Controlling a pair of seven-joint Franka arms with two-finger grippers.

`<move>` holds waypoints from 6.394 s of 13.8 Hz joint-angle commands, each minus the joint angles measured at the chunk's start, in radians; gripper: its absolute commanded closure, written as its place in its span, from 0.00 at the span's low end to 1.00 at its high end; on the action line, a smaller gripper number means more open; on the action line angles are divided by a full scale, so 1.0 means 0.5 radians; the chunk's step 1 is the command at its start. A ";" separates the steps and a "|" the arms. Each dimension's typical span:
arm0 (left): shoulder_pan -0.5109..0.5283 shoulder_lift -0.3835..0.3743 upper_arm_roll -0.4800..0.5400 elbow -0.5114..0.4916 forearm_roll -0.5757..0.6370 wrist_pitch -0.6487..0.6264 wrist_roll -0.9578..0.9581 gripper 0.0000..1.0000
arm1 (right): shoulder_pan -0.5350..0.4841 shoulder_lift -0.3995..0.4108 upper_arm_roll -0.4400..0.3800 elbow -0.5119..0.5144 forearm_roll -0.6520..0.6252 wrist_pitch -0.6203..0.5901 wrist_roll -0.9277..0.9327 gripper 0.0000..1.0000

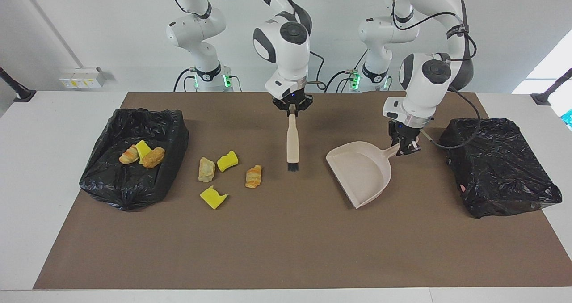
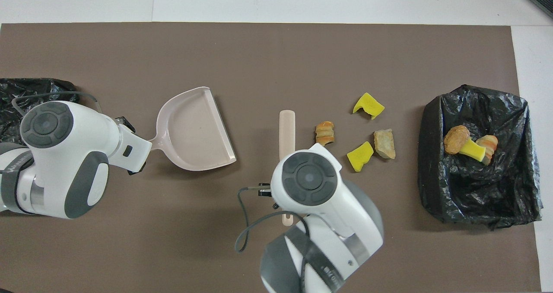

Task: Sweep and dump trash in bin
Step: 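Lift the brush with the right gripper and move it toward the debris, then sweep the bread and sponge toward the dustpan with the right gripper, then sweep more pieces into the dustpan with the right gripper, then sweep the remaining sponge and bread toward the dustpan with the right gripper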

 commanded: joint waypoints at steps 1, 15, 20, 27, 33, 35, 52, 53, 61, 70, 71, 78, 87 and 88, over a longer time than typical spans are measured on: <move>-0.155 -0.047 0.025 -0.070 0.028 0.084 -0.130 1.00 | -0.224 -0.035 0.025 -0.012 -0.037 -0.089 -0.113 1.00; -0.453 0.054 0.022 -0.113 0.028 0.158 -0.354 1.00 | -1.146 -0.213 0.034 -0.542 -0.350 -0.031 -1.521 1.00; -0.469 0.089 0.022 -0.144 0.025 0.152 -0.440 1.00 | -0.977 -0.140 0.043 -0.527 -0.314 0.008 -1.509 1.00; -0.508 0.067 0.028 -0.144 0.031 0.033 -0.446 1.00 | -0.612 -0.017 0.046 -0.374 -0.004 0.024 -1.191 1.00; -0.533 0.046 0.022 -0.101 0.175 -0.277 -0.462 1.00 | -0.308 0.035 0.049 -0.273 0.388 0.091 -0.941 1.00; -0.551 0.039 0.019 -0.104 0.178 -0.290 -0.547 1.00 | -0.235 0.032 0.050 -0.273 0.560 0.146 -0.941 1.00; -0.539 0.027 0.016 -0.128 0.178 -0.253 -0.631 1.00 | -0.461 -0.041 0.025 0.080 -0.359 -0.565 -0.754 1.00; -0.539 0.027 0.016 -0.128 0.178 -0.253 -0.643 1.00 | -0.559 -0.017 0.025 0.080 -0.372 -0.532 -0.785 1.00; -0.533 0.027 0.016 -0.132 0.178 -0.247 -0.646 1.00 | -0.784 0.327 0.037 0.234 -0.737 -0.268 -1.085 1.00; -0.533 0.024 0.016 -0.132 0.178 -0.293 -0.713 1.00 | -0.465 0.413 0.248 0.234 -0.492 -0.191 -1.257 1.00; -0.533 0.024 0.016 -0.132 0.178 -0.290 -0.713 1.00 | -0.465 0.407 0.301 0.225 -0.379 -0.151 -1.260 1.00; -0.530 0.024 0.016 -0.132 0.178 -0.287 -0.720 1.00 | -0.412 0.379 0.476 0.212 0.312 -0.010 -1.230 1.00; -0.527 0.015 0.016 -0.150 0.181 -0.265 -0.296 1.00 | -0.679 0.008 0.458 0.072 0.303 -0.547 -0.774 1.00; -0.527 0.015 0.016 -0.147 0.182 -0.265 -0.254 1.00 | -0.682 -0.050 0.455 -0.029 0.270 -0.535 -0.706 1.00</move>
